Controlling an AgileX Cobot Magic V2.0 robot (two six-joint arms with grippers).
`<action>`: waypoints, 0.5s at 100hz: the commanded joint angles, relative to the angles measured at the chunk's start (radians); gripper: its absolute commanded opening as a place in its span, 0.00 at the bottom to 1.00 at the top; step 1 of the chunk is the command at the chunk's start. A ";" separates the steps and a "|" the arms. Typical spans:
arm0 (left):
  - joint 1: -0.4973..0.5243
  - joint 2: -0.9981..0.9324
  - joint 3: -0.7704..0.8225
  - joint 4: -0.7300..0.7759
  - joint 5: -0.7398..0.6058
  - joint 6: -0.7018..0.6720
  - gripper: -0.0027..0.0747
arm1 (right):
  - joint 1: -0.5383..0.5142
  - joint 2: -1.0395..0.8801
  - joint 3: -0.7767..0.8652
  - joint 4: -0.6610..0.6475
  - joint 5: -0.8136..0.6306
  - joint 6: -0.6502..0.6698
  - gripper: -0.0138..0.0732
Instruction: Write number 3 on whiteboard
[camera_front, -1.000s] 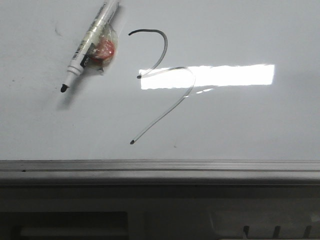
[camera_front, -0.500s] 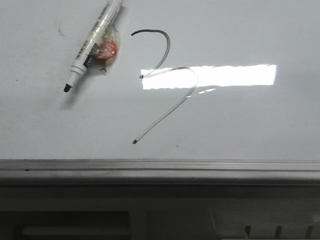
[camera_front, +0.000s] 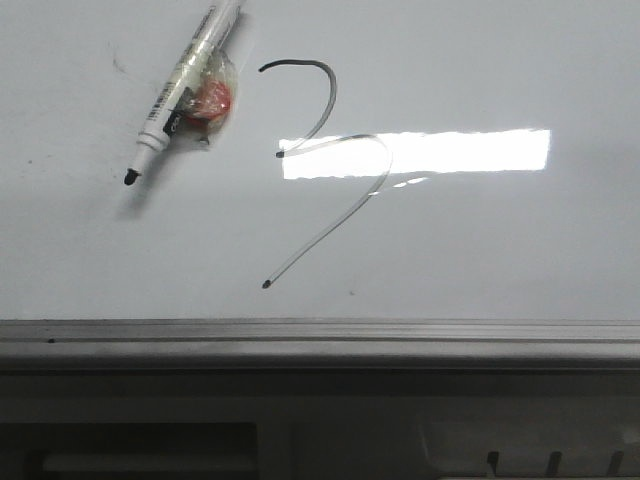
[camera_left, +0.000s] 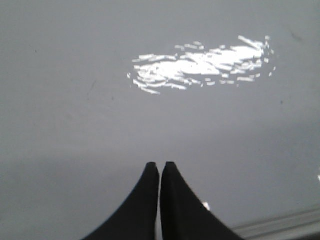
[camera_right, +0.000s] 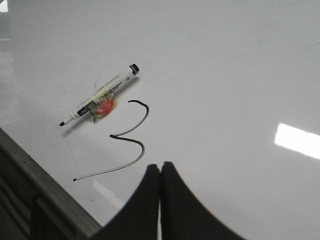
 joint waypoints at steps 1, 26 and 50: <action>0.003 -0.024 0.011 0.015 -0.028 -0.013 0.01 | -0.005 0.007 -0.026 -0.007 -0.080 0.001 0.09; 0.003 -0.024 0.011 -0.013 0.094 -0.013 0.01 | -0.005 0.007 -0.026 -0.007 -0.080 0.001 0.09; 0.003 -0.024 0.011 -0.008 0.095 -0.013 0.01 | -0.005 0.007 -0.026 -0.007 -0.080 0.001 0.09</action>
